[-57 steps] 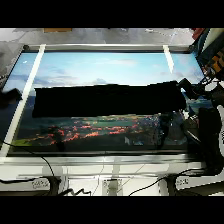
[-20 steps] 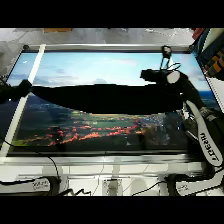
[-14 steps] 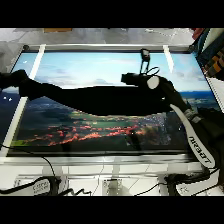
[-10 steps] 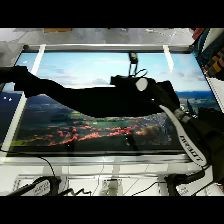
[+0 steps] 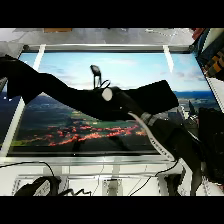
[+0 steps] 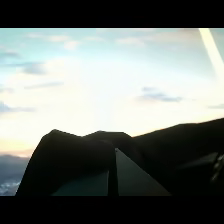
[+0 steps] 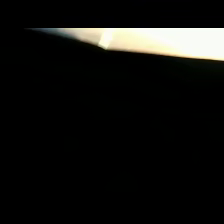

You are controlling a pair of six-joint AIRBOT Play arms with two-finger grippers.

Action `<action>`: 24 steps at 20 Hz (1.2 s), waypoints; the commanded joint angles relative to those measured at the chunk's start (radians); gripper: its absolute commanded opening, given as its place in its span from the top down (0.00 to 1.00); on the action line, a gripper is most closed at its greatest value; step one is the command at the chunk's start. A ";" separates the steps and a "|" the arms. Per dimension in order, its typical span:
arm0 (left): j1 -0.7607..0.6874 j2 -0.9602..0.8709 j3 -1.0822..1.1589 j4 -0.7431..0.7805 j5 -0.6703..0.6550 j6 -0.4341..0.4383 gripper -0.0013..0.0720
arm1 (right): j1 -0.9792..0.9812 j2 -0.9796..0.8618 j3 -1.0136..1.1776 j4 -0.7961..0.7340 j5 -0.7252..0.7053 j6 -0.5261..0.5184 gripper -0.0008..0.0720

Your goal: Fold the clothes and pants, and hang the long-sleeved shirts on hangers.

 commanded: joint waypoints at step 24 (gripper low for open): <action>-0.566 -0.566 0.000 -0.264 0.116 -0.050 0.03 | -0.638 0.148 0.026 -0.229 0.543 -0.058 0.95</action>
